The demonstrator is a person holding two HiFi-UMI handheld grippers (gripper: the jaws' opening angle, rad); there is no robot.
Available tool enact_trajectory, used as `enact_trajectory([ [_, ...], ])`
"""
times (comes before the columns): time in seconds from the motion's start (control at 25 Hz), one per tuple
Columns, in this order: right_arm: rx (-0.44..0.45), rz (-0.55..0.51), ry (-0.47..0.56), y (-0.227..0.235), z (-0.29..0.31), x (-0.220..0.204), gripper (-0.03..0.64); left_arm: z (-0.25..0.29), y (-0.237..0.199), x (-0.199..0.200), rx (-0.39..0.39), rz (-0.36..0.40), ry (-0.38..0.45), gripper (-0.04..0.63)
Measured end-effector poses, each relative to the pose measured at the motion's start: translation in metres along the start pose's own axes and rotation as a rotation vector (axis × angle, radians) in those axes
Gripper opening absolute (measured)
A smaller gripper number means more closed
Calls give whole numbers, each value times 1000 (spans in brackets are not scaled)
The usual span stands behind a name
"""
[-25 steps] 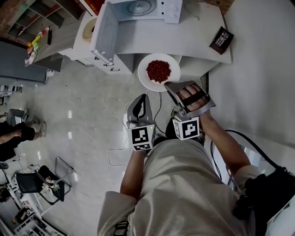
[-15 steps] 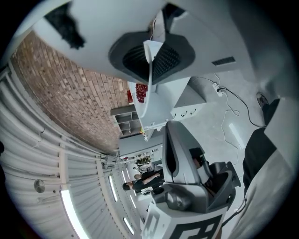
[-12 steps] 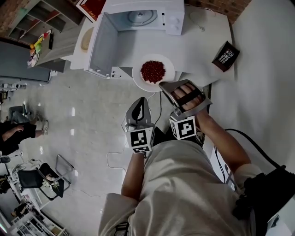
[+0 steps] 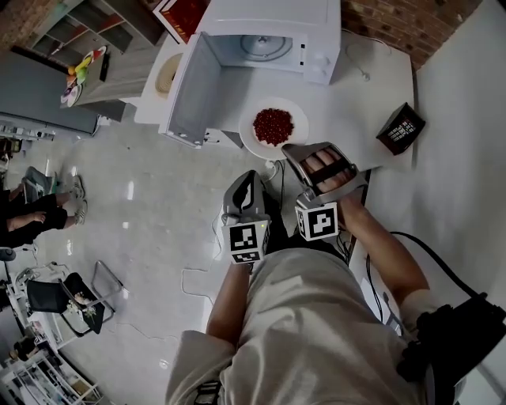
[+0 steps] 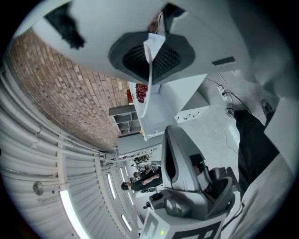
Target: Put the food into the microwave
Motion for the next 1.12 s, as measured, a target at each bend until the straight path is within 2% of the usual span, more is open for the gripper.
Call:
enact_trajectory([
  [0.16,19,-16,-30,1,24,-7,18,23,-13,-11,-23,-1,-4,6],
  [0.6,46,25,-138,-1,94,-52,18,108,-41,-27,-96,-6,-6,6],
  [0.92,74,27,-178,-3,157,-83,18,172,-66,-40,-81,-7,-5,6],
  [1.12,77,79,-198,-3,186,-90,18,195,-89,-53,-74,-9,-5,6],
])
Point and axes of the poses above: the fingertips, and each gripper's own axes: z forward along the fingers, y to its right, x out of its top, the point moved 8 cm from there along -z, backward along the fingers, and after that the axes turned 10 degrees about y, right-handed, at the moved point
